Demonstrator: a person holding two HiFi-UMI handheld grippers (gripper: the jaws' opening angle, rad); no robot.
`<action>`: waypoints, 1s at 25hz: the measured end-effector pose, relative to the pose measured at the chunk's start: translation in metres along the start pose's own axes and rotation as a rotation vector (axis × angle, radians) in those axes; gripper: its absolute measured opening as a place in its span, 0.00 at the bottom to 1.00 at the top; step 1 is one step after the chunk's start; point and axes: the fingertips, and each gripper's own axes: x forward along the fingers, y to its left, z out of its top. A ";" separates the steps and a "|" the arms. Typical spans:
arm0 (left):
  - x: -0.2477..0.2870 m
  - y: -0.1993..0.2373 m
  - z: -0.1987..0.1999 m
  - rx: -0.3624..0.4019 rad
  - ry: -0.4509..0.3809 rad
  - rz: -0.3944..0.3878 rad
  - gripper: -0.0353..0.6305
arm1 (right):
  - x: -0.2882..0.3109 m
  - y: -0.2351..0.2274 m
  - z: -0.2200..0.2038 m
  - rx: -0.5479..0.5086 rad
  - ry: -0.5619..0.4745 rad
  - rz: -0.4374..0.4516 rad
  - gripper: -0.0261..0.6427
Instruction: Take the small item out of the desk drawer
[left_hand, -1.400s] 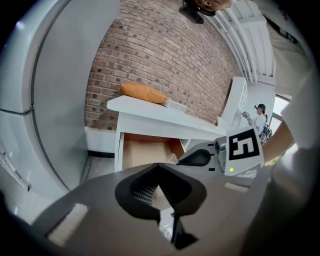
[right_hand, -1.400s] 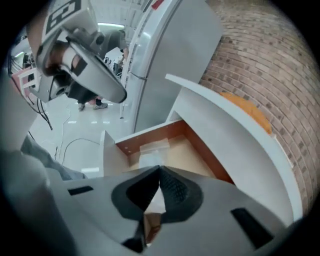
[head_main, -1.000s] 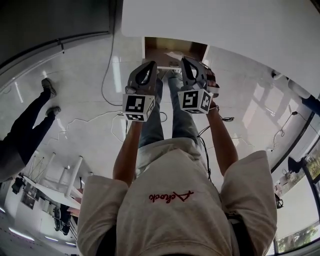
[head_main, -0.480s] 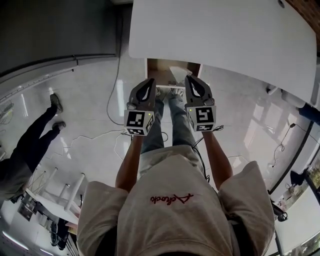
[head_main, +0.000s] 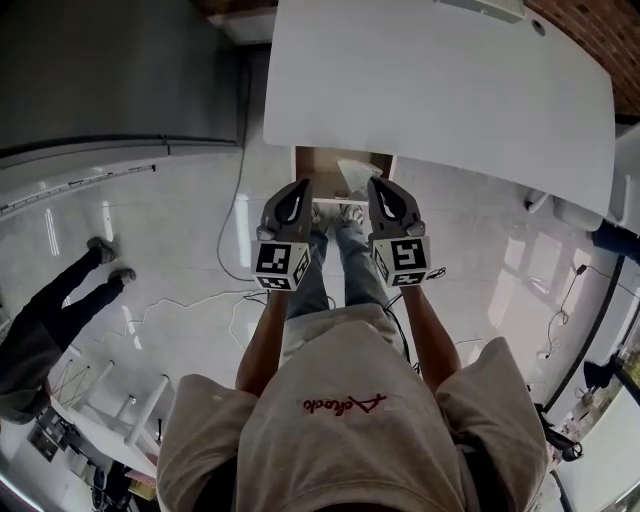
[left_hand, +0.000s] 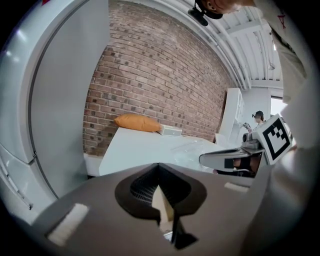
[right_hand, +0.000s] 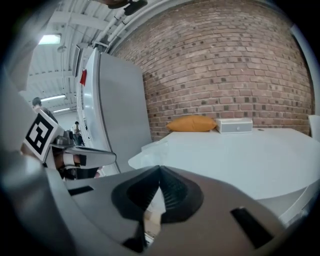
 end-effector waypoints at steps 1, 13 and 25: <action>-0.002 -0.001 0.006 0.002 -0.010 0.000 0.07 | -0.002 0.001 0.006 -0.003 -0.011 0.000 0.06; -0.022 -0.005 0.081 0.052 -0.119 0.029 0.07 | -0.031 0.003 0.073 -0.036 -0.094 -0.014 0.06; -0.025 0.004 0.162 0.118 -0.231 0.043 0.07 | -0.037 -0.019 0.160 -0.114 -0.230 -0.064 0.06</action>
